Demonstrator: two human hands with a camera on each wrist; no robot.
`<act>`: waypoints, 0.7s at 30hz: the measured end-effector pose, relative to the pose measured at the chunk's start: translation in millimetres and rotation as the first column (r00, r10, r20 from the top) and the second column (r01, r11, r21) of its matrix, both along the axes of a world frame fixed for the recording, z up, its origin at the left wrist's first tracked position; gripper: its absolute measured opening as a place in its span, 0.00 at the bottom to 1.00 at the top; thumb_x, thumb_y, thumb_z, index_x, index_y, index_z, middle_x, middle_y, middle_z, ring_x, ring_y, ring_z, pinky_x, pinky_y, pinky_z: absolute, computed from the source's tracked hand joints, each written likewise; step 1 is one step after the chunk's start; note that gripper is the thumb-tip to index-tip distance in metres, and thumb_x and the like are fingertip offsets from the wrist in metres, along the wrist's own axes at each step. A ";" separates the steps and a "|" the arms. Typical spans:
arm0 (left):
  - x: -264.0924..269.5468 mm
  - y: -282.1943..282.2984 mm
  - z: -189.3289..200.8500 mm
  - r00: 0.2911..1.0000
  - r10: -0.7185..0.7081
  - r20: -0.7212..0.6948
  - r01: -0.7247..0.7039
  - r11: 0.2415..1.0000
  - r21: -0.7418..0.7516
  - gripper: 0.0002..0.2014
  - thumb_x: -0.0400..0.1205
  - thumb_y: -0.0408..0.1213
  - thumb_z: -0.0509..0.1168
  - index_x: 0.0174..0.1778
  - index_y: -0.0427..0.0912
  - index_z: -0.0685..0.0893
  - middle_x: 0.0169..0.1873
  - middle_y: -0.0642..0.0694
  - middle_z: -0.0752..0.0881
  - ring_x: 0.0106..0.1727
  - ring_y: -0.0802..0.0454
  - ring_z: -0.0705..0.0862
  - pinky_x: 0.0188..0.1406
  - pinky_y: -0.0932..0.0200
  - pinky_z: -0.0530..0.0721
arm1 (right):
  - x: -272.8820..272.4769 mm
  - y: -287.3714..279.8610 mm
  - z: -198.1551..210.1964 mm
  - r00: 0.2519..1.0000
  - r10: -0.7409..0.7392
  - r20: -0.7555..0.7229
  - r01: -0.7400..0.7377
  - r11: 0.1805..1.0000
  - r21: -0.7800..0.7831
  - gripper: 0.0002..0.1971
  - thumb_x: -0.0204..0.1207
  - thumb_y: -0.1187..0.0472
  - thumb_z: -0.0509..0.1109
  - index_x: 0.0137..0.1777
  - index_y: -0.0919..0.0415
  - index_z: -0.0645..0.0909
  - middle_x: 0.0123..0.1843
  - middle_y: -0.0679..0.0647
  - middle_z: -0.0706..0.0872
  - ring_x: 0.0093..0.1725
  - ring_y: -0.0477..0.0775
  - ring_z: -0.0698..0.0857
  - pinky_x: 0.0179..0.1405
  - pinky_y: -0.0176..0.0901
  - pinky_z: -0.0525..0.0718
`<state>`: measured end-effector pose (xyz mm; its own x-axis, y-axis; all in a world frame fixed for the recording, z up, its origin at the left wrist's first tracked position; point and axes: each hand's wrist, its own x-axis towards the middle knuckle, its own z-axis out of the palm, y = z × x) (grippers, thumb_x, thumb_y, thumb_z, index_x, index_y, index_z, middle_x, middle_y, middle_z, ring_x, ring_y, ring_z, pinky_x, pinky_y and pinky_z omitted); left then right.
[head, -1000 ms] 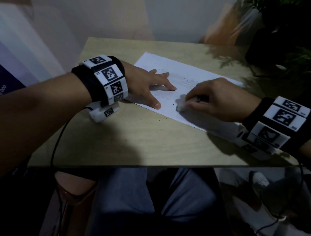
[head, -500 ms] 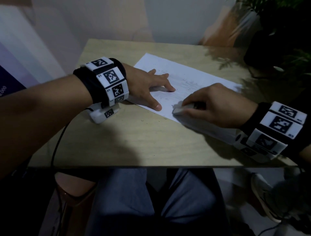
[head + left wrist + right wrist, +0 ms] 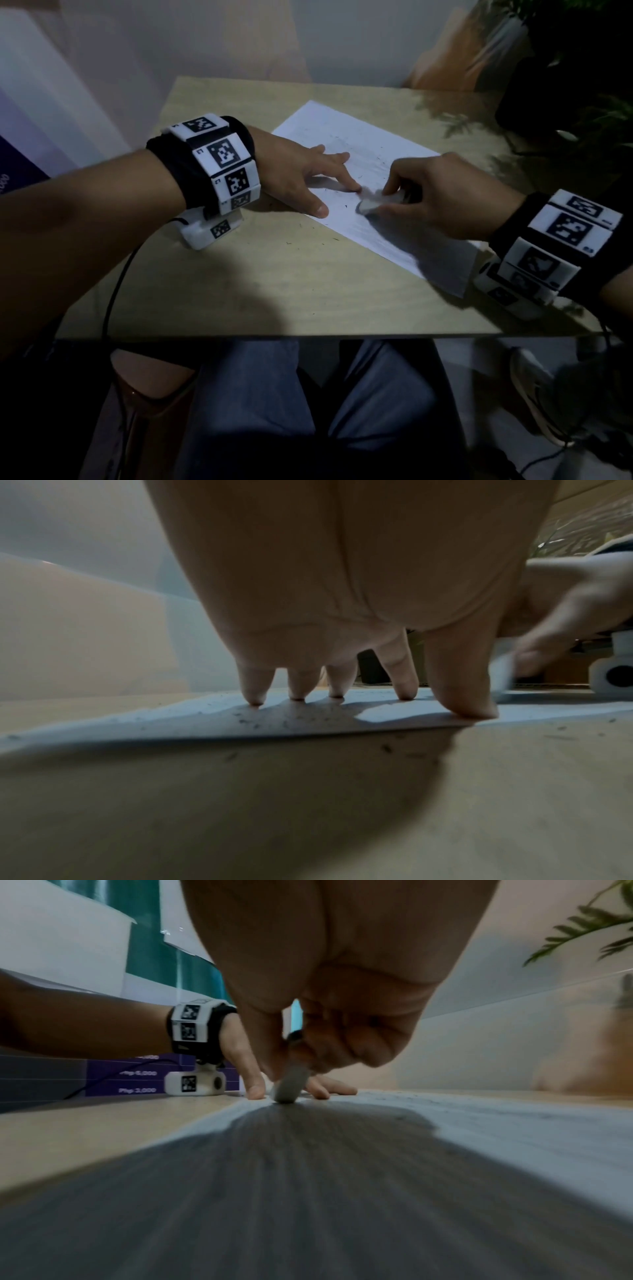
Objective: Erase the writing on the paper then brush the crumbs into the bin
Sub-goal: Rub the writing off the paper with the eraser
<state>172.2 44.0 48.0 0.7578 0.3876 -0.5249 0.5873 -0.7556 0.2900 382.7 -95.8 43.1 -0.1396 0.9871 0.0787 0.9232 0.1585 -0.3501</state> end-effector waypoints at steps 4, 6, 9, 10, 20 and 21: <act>0.1 -0.2 -0.2 1.000 0.009 0.006 -0.009 1.000 -0.005 0.32 0.85 0.54 0.69 0.83 0.76 0.62 0.88 0.66 0.41 0.89 0.60 0.37 0.88 0.45 0.43 | -6.7 -3.3 -5.3 0.993 0.111 0.040 -0.110 0.994 -0.030 0.21 0.71 0.34 0.68 0.45 0.52 0.83 0.37 0.46 0.86 0.38 0.48 0.84 0.38 0.46 0.81; -0.4 0.4 -1.2 1.000 0.013 0.009 -0.013 1.000 -0.011 0.33 0.84 0.54 0.69 0.82 0.76 0.63 0.88 0.66 0.41 0.88 0.60 0.37 0.89 0.45 0.43 | -9.1 -6.3 -2.7 0.986 0.156 -0.049 -0.161 0.982 -0.102 0.23 0.69 0.33 0.67 0.47 0.53 0.84 0.37 0.46 0.87 0.38 0.45 0.84 0.39 0.42 0.80; -0.6 1.6 -1.5 1.000 0.008 0.010 -0.008 1.000 -0.001 0.32 0.84 0.55 0.69 0.82 0.77 0.62 0.88 0.66 0.41 0.88 0.61 0.37 0.89 0.44 0.44 | -3.4 1.7 -1.8 0.997 0.073 -0.004 -0.073 0.996 -0.054 0.22 0.70 0.33 0.71 0.45 0.53 0.84 0.35 0.43 0.85 0.37 0.44 0.83 0.37 0.44 0.78; -0.8 1.7 -1.3 1.000 0.008 0.010 -0.008 1.000 0.004 0.32 0.84 0.55 0.69 0.82 0.77 0.62 0.88 0.66 0.41 0.88 0.61 0.38 0.89 0.44 0.44 | -2.7 3.9 -2.1 0.999 0.040 0.032 -0.040 0.999 -0.016 0.22 0.71 0.33 0.71 0.45 0.53 0.84 0.35 0.43 0.84 0.37 0.46 0.83 0.36 0.45 0.77; -0.5 3.2 -2.6 1.000 0.015 0.010 -0.015 1.000 0.002 0.32 0.84 0.56 0.69 0.81 0.79 0.61 0.88 0.67 0.41 0.88 0.60 0.37 0.89 0.42 0.44 | -5.3 3.9 -1.0 0.997 0.074 0.018 -0.073 0.997 -0.035 0.26 0.66 0.30 0.66 0.46 0.52 0.85 0.35 0.43 0.84 0.39 0.50 0.83 0.39 0.47 0.78; -0.6 3.3 -2.5 1.000 0.016 0.010 -0.016 1.000 0.003 0.32 0.84 0.56 0.69 0.82 0.79 0.61 0.88 0.67 0.41 0.88 0.60 0.38 0.89 0.42 0.44 | -6.0 3.9 -1.9 0.997 0.062 0.054 -0.063 0.998 0.003 0.25 0.68 0.31 0.65 0.46 0.52 0.84 0.35 0.43 0.84 0.38 0.50 0.82 0.39 0.48 0.77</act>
